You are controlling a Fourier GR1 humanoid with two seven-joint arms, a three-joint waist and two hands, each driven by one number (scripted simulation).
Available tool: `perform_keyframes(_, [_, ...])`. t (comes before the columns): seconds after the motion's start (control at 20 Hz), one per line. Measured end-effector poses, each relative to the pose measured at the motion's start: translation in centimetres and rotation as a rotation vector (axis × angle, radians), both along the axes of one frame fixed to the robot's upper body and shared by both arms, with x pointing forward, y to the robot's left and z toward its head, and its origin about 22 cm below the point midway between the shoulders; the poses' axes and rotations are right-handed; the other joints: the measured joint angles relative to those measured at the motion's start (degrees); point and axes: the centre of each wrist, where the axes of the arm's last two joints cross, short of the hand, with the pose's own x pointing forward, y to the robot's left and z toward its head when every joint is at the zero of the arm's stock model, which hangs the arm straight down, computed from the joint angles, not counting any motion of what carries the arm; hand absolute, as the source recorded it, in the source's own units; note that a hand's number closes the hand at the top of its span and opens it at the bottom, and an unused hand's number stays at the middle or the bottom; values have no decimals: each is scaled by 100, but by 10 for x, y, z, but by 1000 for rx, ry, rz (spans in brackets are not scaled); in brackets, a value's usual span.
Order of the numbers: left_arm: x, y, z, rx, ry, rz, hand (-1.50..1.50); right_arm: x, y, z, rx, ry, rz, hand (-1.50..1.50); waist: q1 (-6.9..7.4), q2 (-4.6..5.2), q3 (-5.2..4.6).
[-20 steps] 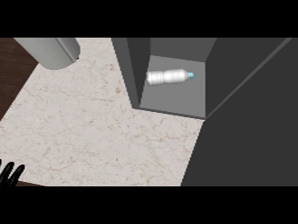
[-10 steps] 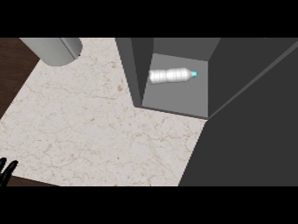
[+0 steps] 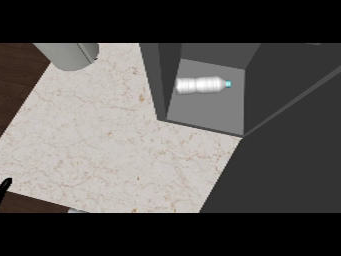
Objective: Pick up the bottled water, place it into the cabinet and close the cabinet
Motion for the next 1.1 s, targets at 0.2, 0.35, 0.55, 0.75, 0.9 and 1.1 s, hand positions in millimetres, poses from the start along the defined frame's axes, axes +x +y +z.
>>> perform_keyframes(0.2, [3,3,4,1,-2,-6,-150,9,2,-8,46,63,4,150,43,7,6])
perform_keyframes(0.35, [3,6,5,-1,2,3,-150,25,5,-18,47,113,-70,150,9,0,23])
perform_keyframes(0.55, [2,9,4,-1,16,6,-150,56,7,-28,50,152,-207,150,-52,-19,45])
perform_keyframes(0.75, [2,11,4,-11,31,3,-150,93,13,-29,61,177,-338,150,-109,-61,59])
perform_keyframes(0.9, [1,12,4,-20,37,4,-150,128,24,-26,52,202,-426,150,-143,-97,67])
perform_keyframes(1.1, [3,15,5,-22,41,4,-150,178,40,-16,18,230,-496,150,-219,-120,81])
